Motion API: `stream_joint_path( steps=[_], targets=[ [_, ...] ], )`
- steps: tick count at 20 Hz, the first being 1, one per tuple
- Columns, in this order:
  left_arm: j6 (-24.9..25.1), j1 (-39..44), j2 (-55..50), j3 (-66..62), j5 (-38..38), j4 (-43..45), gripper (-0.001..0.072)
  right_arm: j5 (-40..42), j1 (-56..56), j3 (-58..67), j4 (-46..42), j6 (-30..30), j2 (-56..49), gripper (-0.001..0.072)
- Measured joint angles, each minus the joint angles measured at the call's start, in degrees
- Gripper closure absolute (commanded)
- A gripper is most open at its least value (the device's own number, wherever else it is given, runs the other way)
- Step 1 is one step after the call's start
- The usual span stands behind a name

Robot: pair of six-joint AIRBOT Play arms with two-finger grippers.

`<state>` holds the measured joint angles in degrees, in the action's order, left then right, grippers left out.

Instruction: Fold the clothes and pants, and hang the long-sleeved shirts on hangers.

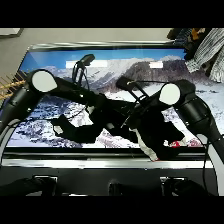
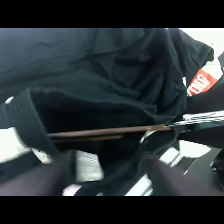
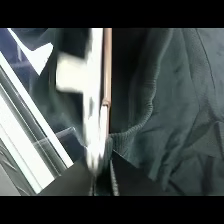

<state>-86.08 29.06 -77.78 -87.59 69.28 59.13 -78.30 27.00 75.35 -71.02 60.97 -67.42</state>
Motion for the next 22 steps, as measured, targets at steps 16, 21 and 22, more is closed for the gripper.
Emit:
stream_joint_path(
  steps=[16,21,22],
  targets=[
    [36.8,-17.5,13.1,22.1,1.1,8.5,0.0083,-4.6,-10.7,0.4,13.7,-29.0,-1.6,0.0673],
    [48.8,-13.9,11.6,26.3,-8.0,5.6,0.0082,-7.3,-11.7,0.4,15.7,-34.5,-2.5,0.0673],
    [50.2,-13.3,11.1,26.7,-8.9,3.7,0.0082,-7.4,-11.8,0.4,15.8,-35.0,-2.6,0.0673]
  ],
)
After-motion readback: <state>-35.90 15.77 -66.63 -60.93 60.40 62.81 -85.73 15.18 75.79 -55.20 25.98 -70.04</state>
